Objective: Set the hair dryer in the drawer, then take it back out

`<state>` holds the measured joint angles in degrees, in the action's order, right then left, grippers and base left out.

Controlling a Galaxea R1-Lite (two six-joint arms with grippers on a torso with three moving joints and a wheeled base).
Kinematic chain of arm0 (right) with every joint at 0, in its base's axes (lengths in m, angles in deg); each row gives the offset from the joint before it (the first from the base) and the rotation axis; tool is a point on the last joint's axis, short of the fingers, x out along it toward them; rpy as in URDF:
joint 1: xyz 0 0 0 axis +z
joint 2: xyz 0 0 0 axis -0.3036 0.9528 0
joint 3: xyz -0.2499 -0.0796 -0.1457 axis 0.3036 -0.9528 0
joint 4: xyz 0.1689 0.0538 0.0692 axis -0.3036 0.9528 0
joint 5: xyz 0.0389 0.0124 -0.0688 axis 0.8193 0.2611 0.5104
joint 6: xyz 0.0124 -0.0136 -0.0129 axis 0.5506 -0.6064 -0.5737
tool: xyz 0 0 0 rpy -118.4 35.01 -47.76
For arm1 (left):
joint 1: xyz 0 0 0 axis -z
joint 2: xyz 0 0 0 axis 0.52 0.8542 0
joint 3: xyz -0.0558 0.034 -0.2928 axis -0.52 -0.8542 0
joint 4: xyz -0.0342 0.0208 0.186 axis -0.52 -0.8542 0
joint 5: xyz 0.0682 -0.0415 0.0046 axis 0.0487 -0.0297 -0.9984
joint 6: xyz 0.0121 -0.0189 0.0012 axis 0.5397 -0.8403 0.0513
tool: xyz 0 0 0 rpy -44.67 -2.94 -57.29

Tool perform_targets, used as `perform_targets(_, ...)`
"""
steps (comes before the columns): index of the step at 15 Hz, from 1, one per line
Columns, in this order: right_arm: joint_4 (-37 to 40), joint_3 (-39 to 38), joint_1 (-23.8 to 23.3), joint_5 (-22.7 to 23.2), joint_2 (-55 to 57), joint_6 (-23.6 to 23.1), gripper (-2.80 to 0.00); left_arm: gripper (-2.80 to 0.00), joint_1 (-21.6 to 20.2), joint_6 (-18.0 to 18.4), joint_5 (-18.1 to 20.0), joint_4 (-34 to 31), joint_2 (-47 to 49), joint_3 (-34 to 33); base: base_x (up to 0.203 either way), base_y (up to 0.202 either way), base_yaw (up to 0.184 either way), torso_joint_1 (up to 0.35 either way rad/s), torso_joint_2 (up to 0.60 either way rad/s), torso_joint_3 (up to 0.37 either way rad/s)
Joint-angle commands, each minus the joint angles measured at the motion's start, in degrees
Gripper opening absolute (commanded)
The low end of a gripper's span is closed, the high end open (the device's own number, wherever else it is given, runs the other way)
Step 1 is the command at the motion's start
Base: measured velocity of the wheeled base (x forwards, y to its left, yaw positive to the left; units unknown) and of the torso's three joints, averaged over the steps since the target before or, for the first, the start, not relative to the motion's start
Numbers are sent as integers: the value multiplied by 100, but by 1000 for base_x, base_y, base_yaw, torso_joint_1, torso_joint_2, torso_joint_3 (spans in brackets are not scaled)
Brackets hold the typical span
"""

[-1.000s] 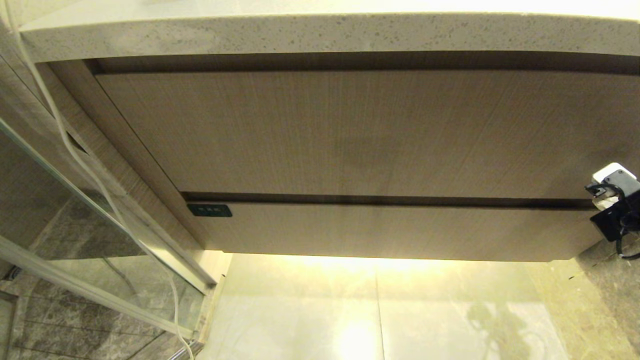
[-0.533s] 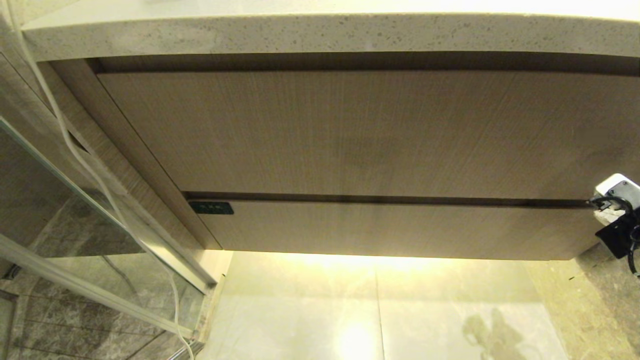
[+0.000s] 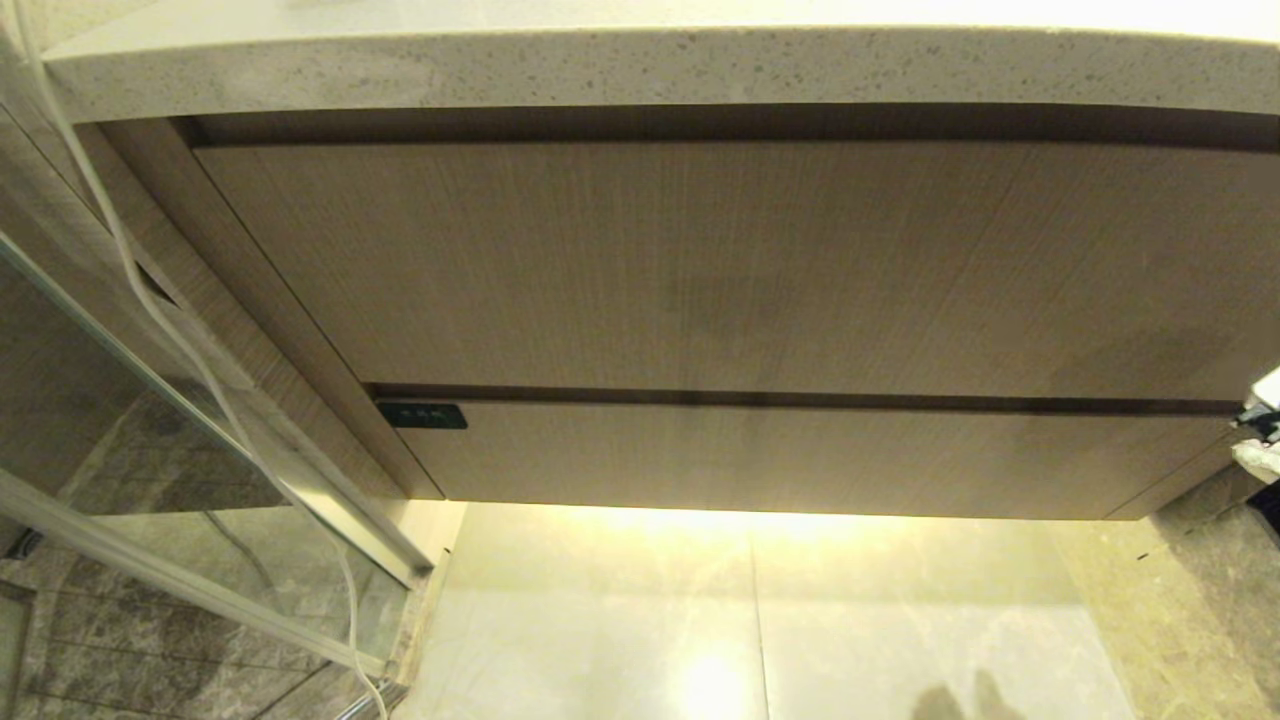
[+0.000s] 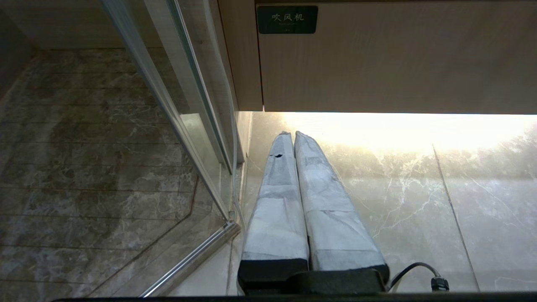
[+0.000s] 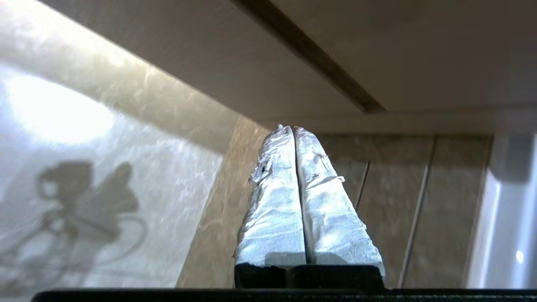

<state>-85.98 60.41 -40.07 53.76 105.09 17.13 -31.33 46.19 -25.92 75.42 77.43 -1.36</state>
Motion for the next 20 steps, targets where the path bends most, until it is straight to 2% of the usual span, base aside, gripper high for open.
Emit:
perform_targets(1,933,-31,-4,-62,-1403,7,-280,-280,0,-1,0,1,0,0,0,0,0,0,0,0)
perform_targets(2,1388,-89,-14,-89,-1967,80,-280,-280,0,-1,0,1,0,0,0,0,0,0,0,0)
perform_targets(4,1899,-361,6,-124,-2959,526,-280,-280,0,-1,0,9,0,0,0,0,0,0,0,0)
perform_targets(6,2200,-820,160,-149,-3870,1504,-280,-280,0,-1,0,6,0,0,0,0,0,0,0,0)
perform_targets(8,2351,-1393,652,-158,-4769,2571,-280,-280,0,-1,0,1,0,0,0,0,0,0,0,0)
perform_targets(10,2559,-1883,1188,-247,-5562,3355,-280,-280,0,-1,0,4,0,0,0,0,0,0,0,0)
perform_targets(12,2901,-2260,1862,-600,-6078,3686,-280,-280,0,-1,0,1,0,0,0,0,0,0,0,0)
perform_targets(13,2984,-2371,2017,-713,-6413,3823,-280,-280,0,-1,0,1,0,0,0,0,0,0,0,0)
perform_targets(16,3161,-2599,2199,-660,-7358,4029,-280,-280,0,-1,0,1,0,0,0,0,0,0,0,0)
perform_targets(17,3086,-2677,2216,-591,-7566,4054,-280,-280,0,-1,0,1,0,0,0,0,0,0,0,0)
perform_targets(19,2441,-2949,2237,-522,-7604,4067,-280,-280,0,-1,0,1,0,0,0,0,0,0,0,0)
perform_targets(20,2481,-2942,2239,-518,-7596,4110,-280,-280,0,-1,0,1,0,0,0,0,0,0,0,0)
